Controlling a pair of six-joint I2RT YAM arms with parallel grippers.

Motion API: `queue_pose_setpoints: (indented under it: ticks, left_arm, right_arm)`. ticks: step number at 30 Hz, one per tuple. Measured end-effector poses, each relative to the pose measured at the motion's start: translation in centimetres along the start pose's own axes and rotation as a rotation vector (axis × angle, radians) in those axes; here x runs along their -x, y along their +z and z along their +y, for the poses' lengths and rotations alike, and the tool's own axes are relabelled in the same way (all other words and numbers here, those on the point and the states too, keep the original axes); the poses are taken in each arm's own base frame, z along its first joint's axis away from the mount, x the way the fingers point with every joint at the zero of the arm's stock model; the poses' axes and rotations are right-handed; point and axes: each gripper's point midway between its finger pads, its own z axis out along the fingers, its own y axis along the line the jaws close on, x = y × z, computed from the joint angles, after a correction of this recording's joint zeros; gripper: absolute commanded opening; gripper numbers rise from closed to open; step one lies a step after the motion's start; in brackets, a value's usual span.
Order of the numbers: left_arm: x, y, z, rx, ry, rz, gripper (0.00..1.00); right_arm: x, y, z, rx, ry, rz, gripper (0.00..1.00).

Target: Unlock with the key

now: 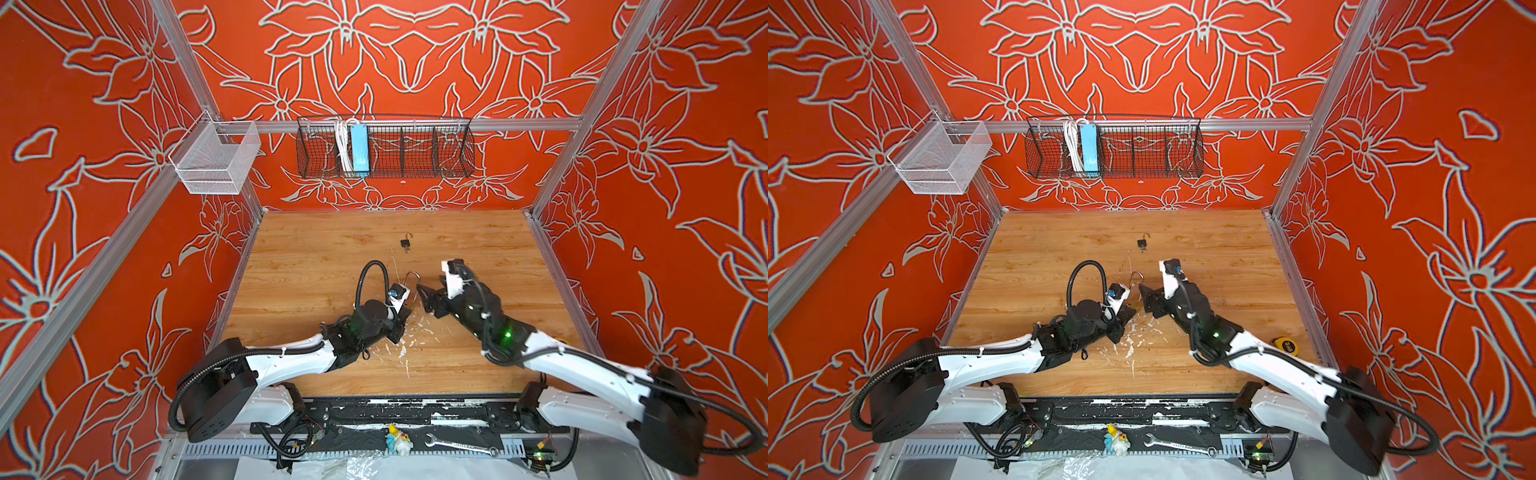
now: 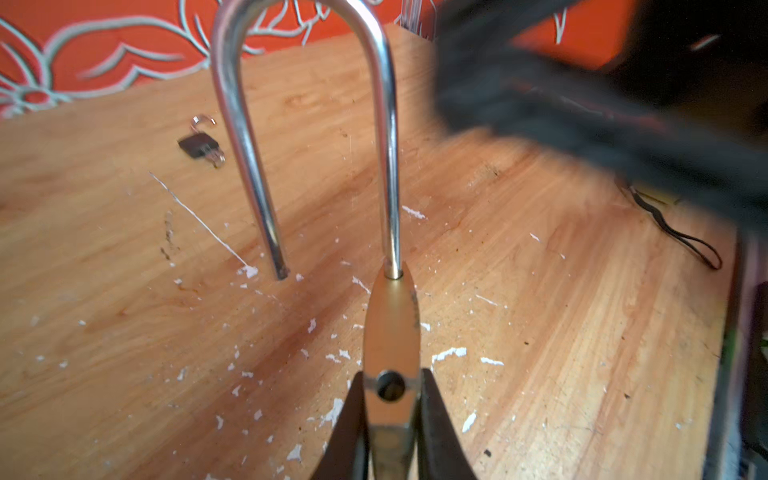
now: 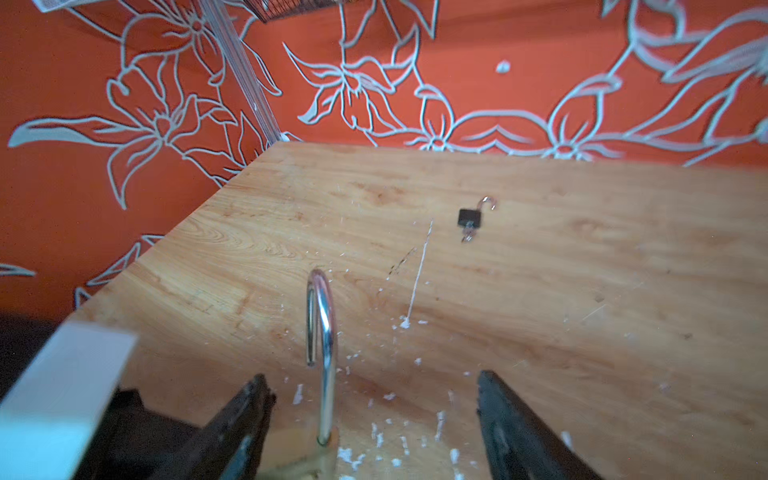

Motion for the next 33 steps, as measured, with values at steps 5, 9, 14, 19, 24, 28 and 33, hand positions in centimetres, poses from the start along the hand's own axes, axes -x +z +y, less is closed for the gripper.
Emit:
queue_pose_setpoints:
  ticks: [5, 9, 14, 19, 24, 28, 33]
  left_arm:
    - [0.5, -0.5, 1.6, -0.185, -0.113, 0.02, 0.0]
    - [1.2, -1.7, 0.0, -0.35, -0.124, 0.014, 0.0]
    - [2.2, -3.2, -1.7, -0.453, -0.104, -0.017, 0.0]
    - [2.4, -3.6, -2.3, -0.499, -0.102, -0.022, 0.0]
    - [2.1, -3.6, -3.2, -0.568, -0.112, -0.009, 0.0]
    - [2.0, -3.6, -3.6, -0.596, -0.119, -0.001, 0.0]
    - [2.1, -3.9, -3.9, -0.621, -0.121, -0.004, 0.0]
  right_arm:
    - [0.8, -1.4, -4.4, -0.042, 0.074, -0.085, 0.97]
    - [-1.5, 0.1, -5.7, 0.009, 0.13, -0.032, 0.96]
    - [-2.9, 1.3, -2.9, 0.183, 0.151, 0.025, 0.95]
    - [-1.9, 0.9, -0.7, 0.311, 0.15, -0.002, 0.94]
    - [-1.1, 0.5, 0.4, 0.378, 0.151, -0.024, 0.94]
    - [-1.1, 0.4, 0.6, 0.388, 0.15, -0.026, 0.95]
    - [-0.6, 0.1, 0.7, 0.392, 0.147, -0.039, 0.95]
